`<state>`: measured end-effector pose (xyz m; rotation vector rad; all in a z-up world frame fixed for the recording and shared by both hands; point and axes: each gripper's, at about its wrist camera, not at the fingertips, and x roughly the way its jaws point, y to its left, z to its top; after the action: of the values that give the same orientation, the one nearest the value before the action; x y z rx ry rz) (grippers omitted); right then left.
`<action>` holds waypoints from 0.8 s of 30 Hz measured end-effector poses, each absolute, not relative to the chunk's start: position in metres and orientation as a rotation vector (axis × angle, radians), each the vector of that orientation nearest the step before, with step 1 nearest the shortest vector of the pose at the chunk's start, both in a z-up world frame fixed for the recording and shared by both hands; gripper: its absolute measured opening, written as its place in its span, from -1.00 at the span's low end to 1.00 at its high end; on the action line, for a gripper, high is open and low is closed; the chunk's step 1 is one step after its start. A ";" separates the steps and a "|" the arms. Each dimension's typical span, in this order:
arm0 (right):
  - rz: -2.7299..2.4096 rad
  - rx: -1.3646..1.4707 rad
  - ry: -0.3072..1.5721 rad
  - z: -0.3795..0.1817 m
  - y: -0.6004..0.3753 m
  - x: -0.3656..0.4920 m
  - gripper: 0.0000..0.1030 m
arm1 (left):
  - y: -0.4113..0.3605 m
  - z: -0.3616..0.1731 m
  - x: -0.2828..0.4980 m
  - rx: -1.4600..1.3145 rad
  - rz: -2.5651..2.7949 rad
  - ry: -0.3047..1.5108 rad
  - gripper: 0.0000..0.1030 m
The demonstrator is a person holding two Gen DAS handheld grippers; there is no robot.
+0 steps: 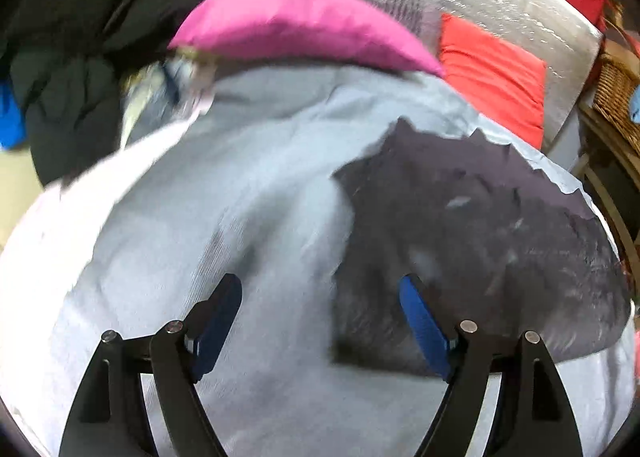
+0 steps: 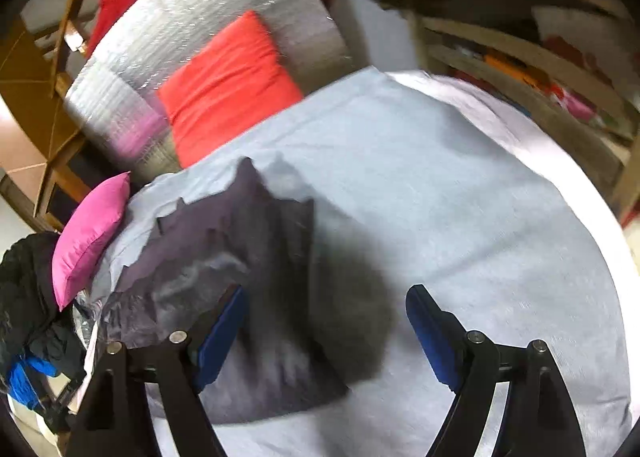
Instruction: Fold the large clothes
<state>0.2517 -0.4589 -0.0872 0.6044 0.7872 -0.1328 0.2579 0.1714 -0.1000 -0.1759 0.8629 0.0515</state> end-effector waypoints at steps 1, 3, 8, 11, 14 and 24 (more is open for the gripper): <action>-0.133 0.620 0.796 -0.093 -0.462 0.249 0.64 | 0.178 -0.104 0.256 -0.207 0.043 0.871 0.58; -0.115 0.649 0.812 -0.101 -0.464 0.247 0.64 | 0.183 -0.107 0.256 -0.239 0.035 0.876 0.58; -0.100 0.594 0.836 -0.104 -0.456 0.260 0.64 | 0.176 -0.106 0.278 -0.297 -0.039 0.888 0.58; -0.071 0.581 0.859 -0.110 -0.448 0.278 0.64 | 0.174 -0.105 0.299 -0.352 -0.089 0.893 0.58; -0.042 0.581 0.877 -0.114 -0.446 0.289 0.64 | 0.175 -0.109 0.325 -0.417 -0.146 0.924 0.58; 0.066 0.598 0.937 -0.123 -0.440 0.336 0.64 | 0.164 -0.127 0.380 -0.533 -0.287 1.048 0.58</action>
<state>0.3356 -0.4398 -0.1234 0.5981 0.9369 0.0659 0.3796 0.1644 -0.1270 -0.5335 1.0478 -0.2874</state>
